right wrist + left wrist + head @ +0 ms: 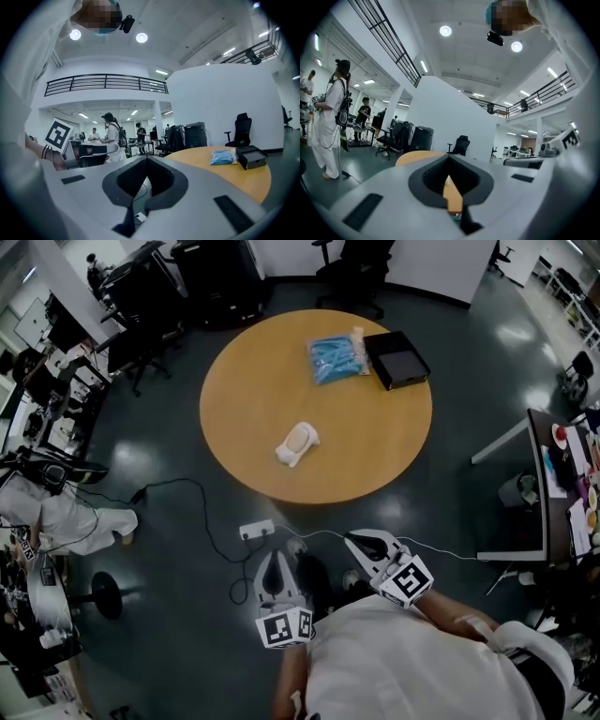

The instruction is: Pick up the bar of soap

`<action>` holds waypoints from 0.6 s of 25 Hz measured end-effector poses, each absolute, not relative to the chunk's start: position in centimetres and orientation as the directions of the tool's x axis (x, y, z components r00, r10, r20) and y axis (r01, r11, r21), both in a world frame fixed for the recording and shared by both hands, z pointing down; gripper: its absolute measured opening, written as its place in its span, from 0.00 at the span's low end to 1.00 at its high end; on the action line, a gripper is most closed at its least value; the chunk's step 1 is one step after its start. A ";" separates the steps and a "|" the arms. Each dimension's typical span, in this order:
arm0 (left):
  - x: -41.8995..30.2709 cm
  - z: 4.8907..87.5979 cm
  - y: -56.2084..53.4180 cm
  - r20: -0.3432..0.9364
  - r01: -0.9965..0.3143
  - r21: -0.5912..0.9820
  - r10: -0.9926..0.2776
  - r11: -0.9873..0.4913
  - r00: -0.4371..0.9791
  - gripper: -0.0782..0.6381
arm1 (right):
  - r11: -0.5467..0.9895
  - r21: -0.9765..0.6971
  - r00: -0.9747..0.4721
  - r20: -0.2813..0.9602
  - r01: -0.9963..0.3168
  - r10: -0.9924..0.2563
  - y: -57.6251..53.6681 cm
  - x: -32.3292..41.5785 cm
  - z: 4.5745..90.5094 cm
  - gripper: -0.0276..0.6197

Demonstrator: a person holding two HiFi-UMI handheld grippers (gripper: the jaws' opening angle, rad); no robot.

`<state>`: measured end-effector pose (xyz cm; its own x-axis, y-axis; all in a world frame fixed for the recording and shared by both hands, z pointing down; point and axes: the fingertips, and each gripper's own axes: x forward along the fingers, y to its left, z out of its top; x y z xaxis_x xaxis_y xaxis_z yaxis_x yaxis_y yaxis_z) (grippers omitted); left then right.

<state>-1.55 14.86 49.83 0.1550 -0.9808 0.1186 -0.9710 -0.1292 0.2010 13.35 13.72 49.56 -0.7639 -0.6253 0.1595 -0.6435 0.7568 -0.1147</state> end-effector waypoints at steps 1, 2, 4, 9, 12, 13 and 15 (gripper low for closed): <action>-1.9 50.1 13.6 0.118 -0.970 0.199 -0.979 -0.139 0.164 0.12 | 0.756 -0.110 -0.762 0.160 -0.645 -0.627 12.5 12.9 49.7 0.06; -2.2 50.4 12.2 0.115 -0.969 0.197 -0.978 -0.149 0.174 0.12 | 0.755 -0.100 -0.760 0.155 -0.648 -0.631 11.1 12.4 49.7 0.06; -3.2 50.5 8.9 0.110 -0.965 0.205 -0.976 -0.165 0.190 0.12 | 0.747 -0.086 -0.750 0.150 -0.660 -0.645 8.0 11.2 49.8 0.06; -5.8 50.3 0.8 0.104 -0.941 0.220 -0.953 -0.257 0.284 0.12 | 0.713 -0.067 -0.711 0.184 -0.698 -0.679 0.6 7.7 50.7 0.06; -6.8 50.3 -2.6 0.109 -0.920 0.225 -0.930 -0.322 0.352 0.12 | 0.723 -0.042 -0.708 0.246 -0.690 -0.662 -3.2 6.0 52.4 0.06; -7.0 50.3 -3.6 0.115 -0.915 0.224 -0.923 -0.336 0.367 0.12 | 0.728 -0.029 -0.707 0.267 -0.685 -0.654 -4.2 5.6 52.9 0.06; -7.5 50.4 -5.3 0.122 -0.907 0.228 -0.914 -0.353 0.386 0.12 | 0.752 0.024 -0.710 0.310 -0.659 -0.632 -6.0 5.1 54.0 0.06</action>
<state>-7.50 -5.34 50.39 0.3864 -0.9142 0.1225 -0.9073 -0.3529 0.2285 5.09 -5.99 53.95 -0.7101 -0.6320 0.3103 -0.6588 0.7519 0.0237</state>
